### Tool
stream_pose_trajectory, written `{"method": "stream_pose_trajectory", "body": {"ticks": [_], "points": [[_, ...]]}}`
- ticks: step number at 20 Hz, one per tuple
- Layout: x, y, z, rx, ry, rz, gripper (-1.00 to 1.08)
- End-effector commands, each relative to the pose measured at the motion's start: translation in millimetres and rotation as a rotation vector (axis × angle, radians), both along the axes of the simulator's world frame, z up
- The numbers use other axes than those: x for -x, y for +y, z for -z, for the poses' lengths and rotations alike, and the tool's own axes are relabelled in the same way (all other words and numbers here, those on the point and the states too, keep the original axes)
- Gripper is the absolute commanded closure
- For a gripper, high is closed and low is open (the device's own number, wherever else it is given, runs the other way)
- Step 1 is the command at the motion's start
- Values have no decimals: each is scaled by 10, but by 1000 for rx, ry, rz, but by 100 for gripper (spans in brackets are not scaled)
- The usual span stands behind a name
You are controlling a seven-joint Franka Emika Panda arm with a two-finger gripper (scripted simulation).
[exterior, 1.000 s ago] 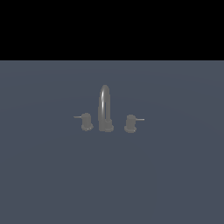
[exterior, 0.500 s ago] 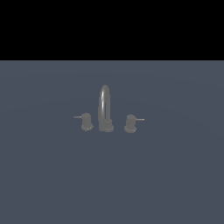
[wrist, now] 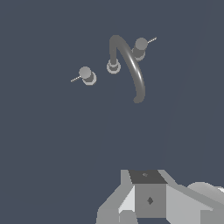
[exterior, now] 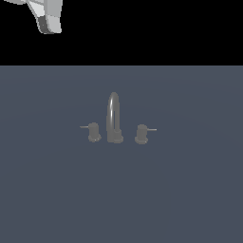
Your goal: Turn on the faucet by rotating a designated handle.
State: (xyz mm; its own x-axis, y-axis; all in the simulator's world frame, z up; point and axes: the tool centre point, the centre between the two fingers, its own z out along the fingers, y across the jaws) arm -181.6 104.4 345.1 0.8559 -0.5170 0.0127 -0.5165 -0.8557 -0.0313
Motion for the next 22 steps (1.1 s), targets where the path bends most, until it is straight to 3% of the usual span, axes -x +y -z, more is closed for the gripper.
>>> {"method": "stream_pose_trajectory", "body": {"ticks": [1,22], "points": [[-91,83,134,-2,1,53,108],[-893,511,1113,-10,14,436,108]]}}
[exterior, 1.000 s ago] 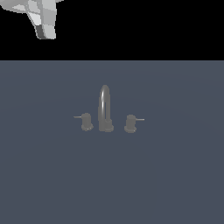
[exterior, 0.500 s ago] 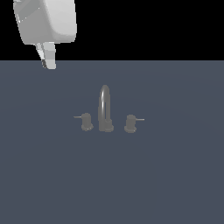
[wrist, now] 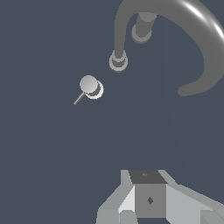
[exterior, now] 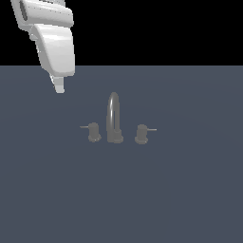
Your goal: Turn on the faucet by rotating a designated handle.
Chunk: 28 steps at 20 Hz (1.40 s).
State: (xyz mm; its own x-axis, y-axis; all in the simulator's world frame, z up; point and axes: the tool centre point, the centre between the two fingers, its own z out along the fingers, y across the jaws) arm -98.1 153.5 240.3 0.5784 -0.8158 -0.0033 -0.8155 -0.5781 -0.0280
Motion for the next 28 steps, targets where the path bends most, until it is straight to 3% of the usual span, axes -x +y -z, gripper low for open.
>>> {"method": "stream_pose_trajectory", "body": {"ticks": [1,28], "points": [[-95,30,106,-1,1,42,108],[-1283,-16,1421,13,19,552,108]]}}
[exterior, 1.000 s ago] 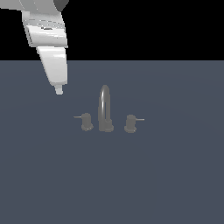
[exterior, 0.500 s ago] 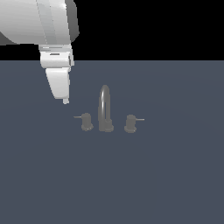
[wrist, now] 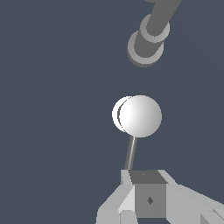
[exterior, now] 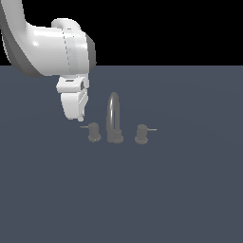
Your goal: Turn on the faucet by rotating a designated handle.
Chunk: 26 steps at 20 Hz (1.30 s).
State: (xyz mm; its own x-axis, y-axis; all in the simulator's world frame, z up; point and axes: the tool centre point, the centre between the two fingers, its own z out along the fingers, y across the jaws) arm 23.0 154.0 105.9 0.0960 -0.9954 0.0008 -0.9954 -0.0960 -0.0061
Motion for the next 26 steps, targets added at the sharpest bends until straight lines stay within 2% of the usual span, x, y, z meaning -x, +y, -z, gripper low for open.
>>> {"method": "stream_pose_trajectory", "body": {"ticks": [1,7,13,22,26], "points": [[-113,-35,123,2,1,49,108],[-309,-111,335,2,4,137,108],[-402,-153,434,1,6,179,108],[-406,-154,431,-1,6,180,108],[-279,-70,430,-1,6,180,108]]}}
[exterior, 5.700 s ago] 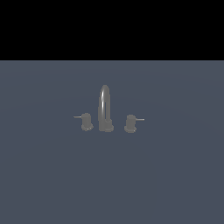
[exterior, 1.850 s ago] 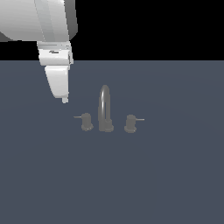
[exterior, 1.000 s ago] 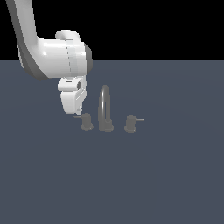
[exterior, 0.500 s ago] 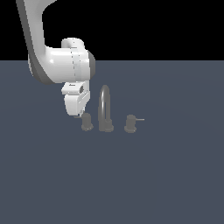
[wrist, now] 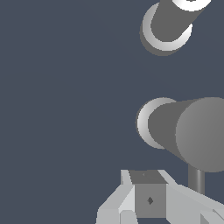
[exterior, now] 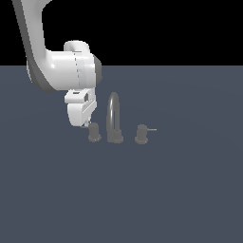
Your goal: Turn on the faucet by rotating a designated handle.
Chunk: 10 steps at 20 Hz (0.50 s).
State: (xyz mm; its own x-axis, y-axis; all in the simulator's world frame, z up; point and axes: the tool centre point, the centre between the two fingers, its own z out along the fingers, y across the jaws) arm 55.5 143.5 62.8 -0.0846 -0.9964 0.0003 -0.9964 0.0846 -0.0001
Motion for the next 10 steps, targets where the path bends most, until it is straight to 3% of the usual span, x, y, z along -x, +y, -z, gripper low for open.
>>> {"method": "stream_pose_trajectory", "body": {"ticks": [1,10], "points": [[78,57,0,0,0,-1,108],[230,83,-1,0,-6,5,108]]}}
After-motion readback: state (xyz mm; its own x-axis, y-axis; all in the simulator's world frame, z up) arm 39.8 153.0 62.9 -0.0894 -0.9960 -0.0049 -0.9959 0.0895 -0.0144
